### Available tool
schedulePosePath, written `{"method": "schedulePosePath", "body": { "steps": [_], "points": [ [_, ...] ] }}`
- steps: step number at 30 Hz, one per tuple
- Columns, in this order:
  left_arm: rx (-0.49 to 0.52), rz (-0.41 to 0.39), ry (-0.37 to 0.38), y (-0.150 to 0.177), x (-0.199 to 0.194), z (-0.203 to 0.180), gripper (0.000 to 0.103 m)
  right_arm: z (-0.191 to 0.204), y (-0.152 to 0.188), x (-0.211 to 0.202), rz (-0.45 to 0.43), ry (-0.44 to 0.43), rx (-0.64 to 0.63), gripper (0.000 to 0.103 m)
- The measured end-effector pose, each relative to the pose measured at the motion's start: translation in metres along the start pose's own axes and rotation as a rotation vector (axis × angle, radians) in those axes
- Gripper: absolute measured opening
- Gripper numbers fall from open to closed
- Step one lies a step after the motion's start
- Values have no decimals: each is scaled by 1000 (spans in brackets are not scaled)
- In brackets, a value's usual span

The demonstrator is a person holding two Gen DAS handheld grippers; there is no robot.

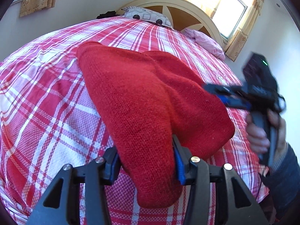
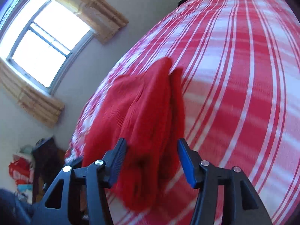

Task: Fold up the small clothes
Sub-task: 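Open both tools and release the squared red sweater bundle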

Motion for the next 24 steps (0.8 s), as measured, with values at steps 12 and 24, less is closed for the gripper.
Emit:
{"method": "schedulePosePath", "body": {
  "steps": [12,24],
  "points": [
    [2,16,-35,7,-11,-9,49,21,36,-6,4,183,-116,18],
    [-12,9,-130,13,-2,5,91,-4,54,-7,-17,298,-60,32]
  ]
}}
Point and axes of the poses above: each gripper's, at about its wrist camera, not at the fingertips, and x roughly the way its jaws point, z to its left, y to its underside, the point moved 9 cm from there along x, roughly the way its jaws point, and after that the axes turned 2 degrees about z, right-handed, at the moved point
